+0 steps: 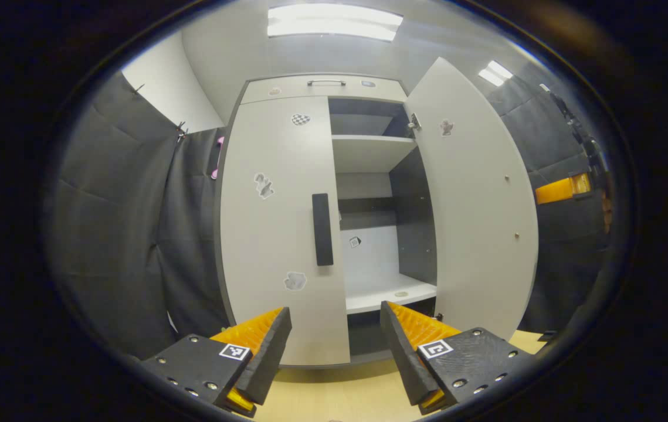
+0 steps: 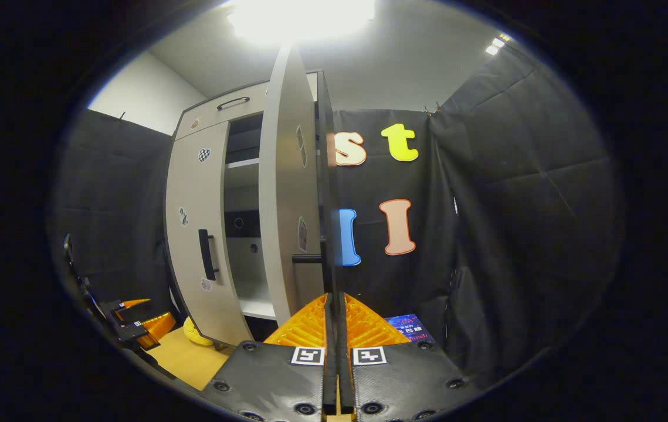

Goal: Open the right door of the double-door shoe cabinet with the right hand, and open the left door with the left hand.

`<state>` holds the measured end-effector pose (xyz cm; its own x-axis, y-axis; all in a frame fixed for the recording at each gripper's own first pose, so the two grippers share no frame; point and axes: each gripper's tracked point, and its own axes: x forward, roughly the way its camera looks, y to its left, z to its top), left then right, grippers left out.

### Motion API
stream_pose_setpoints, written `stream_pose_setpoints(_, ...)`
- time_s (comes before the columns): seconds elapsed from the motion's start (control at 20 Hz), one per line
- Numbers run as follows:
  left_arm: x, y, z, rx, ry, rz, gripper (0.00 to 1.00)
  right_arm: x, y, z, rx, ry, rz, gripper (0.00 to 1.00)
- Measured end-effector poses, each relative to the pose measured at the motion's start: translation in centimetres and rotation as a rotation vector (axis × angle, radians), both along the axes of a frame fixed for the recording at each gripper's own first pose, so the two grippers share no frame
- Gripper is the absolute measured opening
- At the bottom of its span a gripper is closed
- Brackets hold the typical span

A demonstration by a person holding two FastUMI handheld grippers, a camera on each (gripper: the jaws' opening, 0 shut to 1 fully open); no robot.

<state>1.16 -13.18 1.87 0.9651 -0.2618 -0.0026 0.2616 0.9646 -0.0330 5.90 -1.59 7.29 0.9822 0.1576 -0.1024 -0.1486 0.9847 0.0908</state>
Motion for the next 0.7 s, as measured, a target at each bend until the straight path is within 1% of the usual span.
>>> stream_pose_setpoints(0.15,1.8,-0.2,1.5,0.001,-0.016,-0.004,0.89,-1.0,-2.0,-0.5,-0.017,0.002,-0.052,0.04)
stream_pose_setpoints(0.2,2.5,-0.2,2.1,0.002,-0.024,-0.006,0.89,-1.6,-2.5,-0.7,-0.013,0.007,-0.055,0.04)
stream_pose_setpoints(0.3,4.2,-0.1,3.5,0.005,-0.041,-0.004,0.89,-2.3,-2.7,-1.2,0.000,0.019,-0.048,0.34)
stream_pose_setpoints(0.4,6.1,0.1,4.8,0.002,-0.059,0.006,0.89,-2.5,-3.5,-1.9,0.003,0.029,-0.066,0.87)
stream_pose_setpoints(0.45,7.0,0.2,5.3,0.001,-0.063,0.012,0.89,-2.6,-3.9,-2.0,-0.001,0.034,-0.078,0.98)
stream_pose_setpoints(0.5,8.0,0.4,5.8,-0.002,-0.064,0.020,0.87,-2.8,-4.2,-2.2,-0.008,0.036,-0.089,0.98)
stream_pose_setpoints(0.7,12.1,0.7,6.9,-0.021,-0.060,0.043,0.88,-3.0,-5.7,-2.6,-0.021,0.043,-0.134,0.98)
